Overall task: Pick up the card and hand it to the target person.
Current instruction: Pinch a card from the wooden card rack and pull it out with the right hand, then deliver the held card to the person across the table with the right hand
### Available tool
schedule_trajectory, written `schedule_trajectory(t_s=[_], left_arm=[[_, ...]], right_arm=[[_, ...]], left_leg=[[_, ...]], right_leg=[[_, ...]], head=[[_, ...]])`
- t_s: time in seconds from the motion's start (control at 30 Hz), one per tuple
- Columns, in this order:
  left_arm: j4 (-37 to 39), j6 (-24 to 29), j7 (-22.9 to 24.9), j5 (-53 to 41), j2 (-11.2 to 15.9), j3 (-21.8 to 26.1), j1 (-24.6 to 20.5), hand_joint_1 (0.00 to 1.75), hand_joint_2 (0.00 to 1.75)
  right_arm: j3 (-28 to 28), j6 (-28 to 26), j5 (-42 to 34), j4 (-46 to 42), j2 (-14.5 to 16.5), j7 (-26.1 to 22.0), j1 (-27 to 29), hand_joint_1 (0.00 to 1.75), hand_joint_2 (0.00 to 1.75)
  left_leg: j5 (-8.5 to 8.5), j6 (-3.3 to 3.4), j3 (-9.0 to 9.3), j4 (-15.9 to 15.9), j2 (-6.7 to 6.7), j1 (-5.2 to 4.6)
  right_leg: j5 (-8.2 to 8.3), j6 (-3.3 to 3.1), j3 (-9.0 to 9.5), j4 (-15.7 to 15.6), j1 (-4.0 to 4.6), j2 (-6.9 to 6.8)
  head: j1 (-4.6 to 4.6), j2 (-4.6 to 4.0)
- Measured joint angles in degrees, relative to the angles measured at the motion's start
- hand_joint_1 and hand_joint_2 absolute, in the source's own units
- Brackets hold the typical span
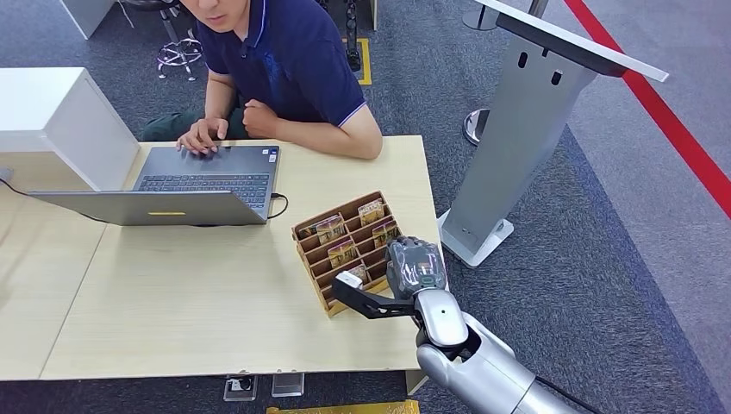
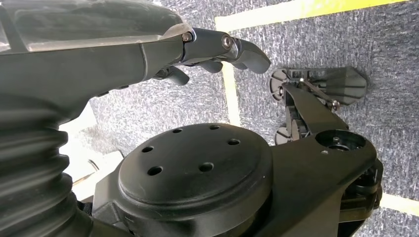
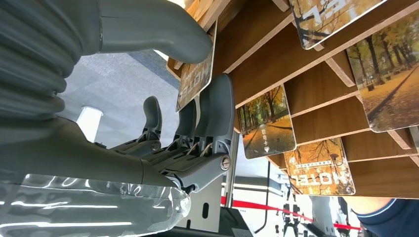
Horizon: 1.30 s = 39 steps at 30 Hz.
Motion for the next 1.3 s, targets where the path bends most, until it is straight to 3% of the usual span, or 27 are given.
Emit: schedule_trajectory(t_s=[0.93,1.3], left_arm=[[0.0,0.4,-1.1,-0.1,0.0,0.0,0.0,0.00,1.75],[0.0,0.2,-0.7,-0.5,0.0,0.0,-0.3,0.00,1.75]], right_arm=[[0.3,-1.1,1.7,-2.1,0.0,-0.3,-0.5,1.71,1.75],[0.5,-0.1,3.0,-8.2,0.1,0.7,-7.2,1.71,1.75]], left_leg=[[0.00,0.00,-0.01,0.0,0.00,0.00],[0.03,0.00,0.01,0.0,0.01,0.00]], right_leg=[[0.00,0.00,0.00,0.0,0.00,0.00],[0.03,-0.02,0.01,0.0,0.00,0.00]], head=[[-0.02,0.00],[-0.04,0.00]])
